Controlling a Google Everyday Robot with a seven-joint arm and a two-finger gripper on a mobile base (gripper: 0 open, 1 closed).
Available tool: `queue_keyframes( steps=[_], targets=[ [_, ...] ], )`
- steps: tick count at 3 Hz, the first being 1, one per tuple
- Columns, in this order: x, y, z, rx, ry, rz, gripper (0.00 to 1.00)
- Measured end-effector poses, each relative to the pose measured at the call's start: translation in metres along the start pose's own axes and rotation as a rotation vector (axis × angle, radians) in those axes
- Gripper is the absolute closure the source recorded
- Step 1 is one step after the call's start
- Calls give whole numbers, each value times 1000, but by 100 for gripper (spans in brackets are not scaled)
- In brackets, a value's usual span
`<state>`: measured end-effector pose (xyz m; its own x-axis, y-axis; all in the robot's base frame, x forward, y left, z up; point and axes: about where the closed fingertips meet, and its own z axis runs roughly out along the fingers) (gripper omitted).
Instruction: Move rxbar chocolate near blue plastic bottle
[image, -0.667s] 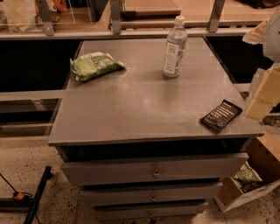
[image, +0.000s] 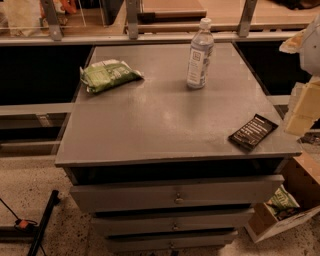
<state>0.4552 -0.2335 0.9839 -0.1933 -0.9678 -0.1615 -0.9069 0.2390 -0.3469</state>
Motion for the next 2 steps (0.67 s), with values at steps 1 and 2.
queue_keyframes(
  steps=[1,2],
  targets=[
    [30,-20,33,-15,34,-80,0],
    [48,-32,66,-74,40,-219,0]
  ],
)
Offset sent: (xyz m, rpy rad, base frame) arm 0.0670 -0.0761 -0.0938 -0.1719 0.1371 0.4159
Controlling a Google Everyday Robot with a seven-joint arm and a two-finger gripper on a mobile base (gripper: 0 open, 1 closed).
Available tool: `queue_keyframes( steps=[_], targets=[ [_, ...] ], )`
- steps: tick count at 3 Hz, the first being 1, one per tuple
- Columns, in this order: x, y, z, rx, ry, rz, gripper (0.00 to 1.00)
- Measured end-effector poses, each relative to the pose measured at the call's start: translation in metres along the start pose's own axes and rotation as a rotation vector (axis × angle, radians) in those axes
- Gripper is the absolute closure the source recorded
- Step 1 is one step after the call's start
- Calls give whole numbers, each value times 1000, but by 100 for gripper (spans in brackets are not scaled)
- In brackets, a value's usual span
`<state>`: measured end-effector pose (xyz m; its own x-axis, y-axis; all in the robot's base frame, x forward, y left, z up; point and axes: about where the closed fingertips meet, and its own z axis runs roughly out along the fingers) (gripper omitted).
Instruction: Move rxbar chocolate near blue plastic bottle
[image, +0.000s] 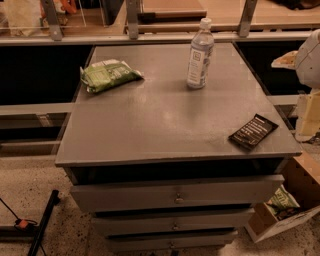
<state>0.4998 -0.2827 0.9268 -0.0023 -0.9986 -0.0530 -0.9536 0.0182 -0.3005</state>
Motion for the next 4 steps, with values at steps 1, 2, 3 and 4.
queue_keyframes(
  steps=[1,2,3,4],
  targets=[
    [11,-4,28,-78,6,-127,0],
    [15,-1,50,-157,-30,-211,0],
    [15,6,72,-224,-71,-258,0],
    [10,13,83,-257,-127,-290,18]
  ],
)
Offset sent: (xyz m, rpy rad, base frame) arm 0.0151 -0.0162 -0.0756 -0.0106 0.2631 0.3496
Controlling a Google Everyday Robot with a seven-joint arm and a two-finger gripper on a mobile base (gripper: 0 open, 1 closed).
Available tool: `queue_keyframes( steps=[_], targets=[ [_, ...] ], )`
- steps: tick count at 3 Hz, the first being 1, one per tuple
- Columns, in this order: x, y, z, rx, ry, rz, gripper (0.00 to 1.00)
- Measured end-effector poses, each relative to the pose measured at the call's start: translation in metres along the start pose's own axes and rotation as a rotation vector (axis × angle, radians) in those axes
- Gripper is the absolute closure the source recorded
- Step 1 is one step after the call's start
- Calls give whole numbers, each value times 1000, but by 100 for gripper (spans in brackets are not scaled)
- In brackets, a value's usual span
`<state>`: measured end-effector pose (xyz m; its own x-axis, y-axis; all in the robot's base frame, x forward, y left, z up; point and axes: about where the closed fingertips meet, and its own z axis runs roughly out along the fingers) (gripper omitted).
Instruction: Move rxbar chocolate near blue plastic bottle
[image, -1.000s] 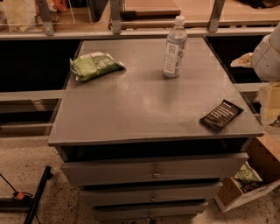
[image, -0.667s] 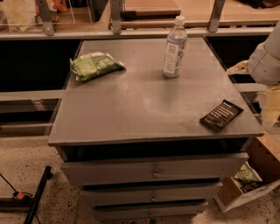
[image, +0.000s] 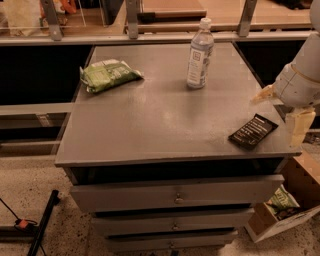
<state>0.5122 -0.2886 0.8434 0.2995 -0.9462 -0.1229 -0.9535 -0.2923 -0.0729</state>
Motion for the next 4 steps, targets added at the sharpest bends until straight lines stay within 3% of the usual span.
queue_keyframes(
  steps=[1,4],
  targets=[
    [-4,3,14,-36,-24,-27,32],
    [-12,-1,24,-46,-66,-74,32]
  ],
)
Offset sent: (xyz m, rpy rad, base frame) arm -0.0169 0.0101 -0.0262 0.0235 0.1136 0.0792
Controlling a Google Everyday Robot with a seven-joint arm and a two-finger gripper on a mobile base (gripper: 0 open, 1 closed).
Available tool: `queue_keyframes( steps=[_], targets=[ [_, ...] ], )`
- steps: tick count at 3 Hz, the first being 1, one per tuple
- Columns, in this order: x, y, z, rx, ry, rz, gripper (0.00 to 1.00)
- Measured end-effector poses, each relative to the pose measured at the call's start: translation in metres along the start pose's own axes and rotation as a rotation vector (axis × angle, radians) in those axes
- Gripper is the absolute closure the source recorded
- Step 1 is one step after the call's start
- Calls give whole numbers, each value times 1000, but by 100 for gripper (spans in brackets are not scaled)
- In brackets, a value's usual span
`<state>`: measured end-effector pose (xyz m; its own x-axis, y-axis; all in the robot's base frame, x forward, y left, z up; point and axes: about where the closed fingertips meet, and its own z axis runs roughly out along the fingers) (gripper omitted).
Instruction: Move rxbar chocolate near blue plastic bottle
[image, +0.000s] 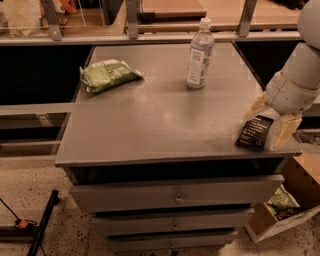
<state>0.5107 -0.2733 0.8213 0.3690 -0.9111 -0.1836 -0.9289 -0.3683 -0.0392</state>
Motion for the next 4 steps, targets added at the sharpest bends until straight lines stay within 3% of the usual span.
queue_keyframes(
  steps=[3,4],
  targets=[
    [-15,-5,2,19,-61,-65,34],
    [-19,0,1,28,-84,-91,27]
  ],
)
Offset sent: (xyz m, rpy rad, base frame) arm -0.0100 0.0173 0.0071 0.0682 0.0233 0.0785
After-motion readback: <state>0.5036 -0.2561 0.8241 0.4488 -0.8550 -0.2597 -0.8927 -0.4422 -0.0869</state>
